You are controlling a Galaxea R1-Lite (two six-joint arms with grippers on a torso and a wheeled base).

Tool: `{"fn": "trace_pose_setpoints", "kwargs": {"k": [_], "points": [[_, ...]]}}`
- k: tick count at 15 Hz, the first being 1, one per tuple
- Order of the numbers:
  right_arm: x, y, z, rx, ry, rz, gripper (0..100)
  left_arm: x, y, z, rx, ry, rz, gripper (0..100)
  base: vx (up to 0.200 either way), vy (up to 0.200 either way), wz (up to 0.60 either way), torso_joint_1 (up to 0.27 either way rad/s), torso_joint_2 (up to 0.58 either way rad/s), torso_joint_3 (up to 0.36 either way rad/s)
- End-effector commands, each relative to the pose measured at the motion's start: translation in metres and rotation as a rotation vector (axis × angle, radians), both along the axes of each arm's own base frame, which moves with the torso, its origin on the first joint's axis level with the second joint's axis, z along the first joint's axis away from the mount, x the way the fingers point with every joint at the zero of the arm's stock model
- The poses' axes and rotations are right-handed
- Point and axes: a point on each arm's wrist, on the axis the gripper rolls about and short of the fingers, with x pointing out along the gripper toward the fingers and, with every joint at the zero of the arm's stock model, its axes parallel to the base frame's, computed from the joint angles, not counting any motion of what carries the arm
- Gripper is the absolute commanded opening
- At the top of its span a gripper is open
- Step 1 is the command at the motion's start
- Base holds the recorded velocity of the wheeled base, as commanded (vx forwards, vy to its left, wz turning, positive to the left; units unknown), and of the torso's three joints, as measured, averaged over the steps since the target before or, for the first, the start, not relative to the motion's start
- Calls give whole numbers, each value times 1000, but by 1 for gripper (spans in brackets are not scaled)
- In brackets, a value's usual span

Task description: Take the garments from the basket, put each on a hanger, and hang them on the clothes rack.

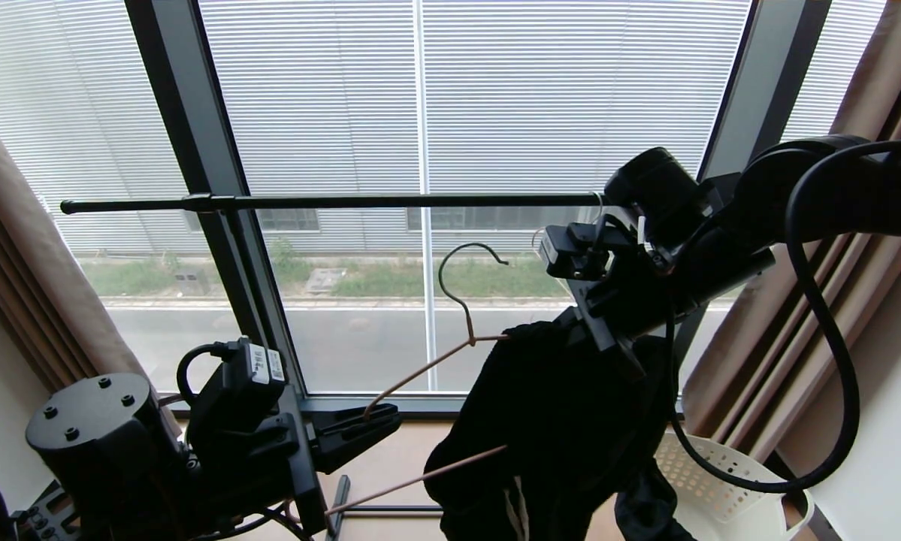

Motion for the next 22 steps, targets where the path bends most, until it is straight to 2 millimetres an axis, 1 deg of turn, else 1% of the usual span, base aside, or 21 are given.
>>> {"fn": "trace_pose_setpoints", "kwargs": {"k": [1, 5, 6, 8, 10, 12, 14, 15, 17, 18, 19, 21, 22], "points": [[-2, -1, 3, 4, -6, 2, 0, 0, 0, 0, 0, -1, 0, 0, 0, 0, 0, 0, 0, 0], [-6, -2, 7, 8, -15, 3, 0, 0, 0, 0, -1, -2, 0, 0, 0, 0, 0, 0, 0, 0], [-7, -3, 8, 7, -13, 3, 0, 1, -1, 0, -4, 1, 0, 100, 0, 0, 0, 0, 0, 0], [-8, -4, 7, 6, -10, 3, 0, 4, 0, 1, -9, 2, 6, 100, 0, 0, 0, 0, 0, 0], [-12, -6, 11, 7, -20, 1, 0, 10, 9, 3, -23, 3, 52, 100, 0, 0, 0, 0, 0, 0], [-15, -7, 15, 12, -32, -3, 0, 12, 13, 5, -36, 13, 72, 100, 0, 0, 0, 0, 0, 0], [-16, -14, 19, 16, -22, -31, 0, 12, 24, 8, -49, 18, 119, 100, 0, 0, 0, 0, 0, 0], [-15, -16, 20, 19, -17, -49, 0, 11, 32, 14, -91, 40, 152, 100, 0, 0, 0, 0, 0, 0], [-15, -20, 23, 27, -7, -78, 0, 5, 46, 28, -211, 125, 202, 100, 0, 0, 0, 0, 0, 0], [-13, -22, 24, 32, 4, -101, 0, 2, 53, 29, -244, 162, 227, 100, 0, 0, 0, 0, 0, 0], [-12, -24, 25, 42, 9, -123, 0, 0, 61, 27, -261, 196, 262, 100, 0, 0, 0, 0, 0, 0], [-10, -31, 28, 55, 10, -157, 0, -5, 70, 18, -275, 269, 305, 100, 0, 0, 0, 0, 0, 0], [-9, -37, 30, 64, 1, -171, 0, -7, 73, 14, -324, 361, 327, 100, 0, 0, 0, 0, 0, 0]]}}
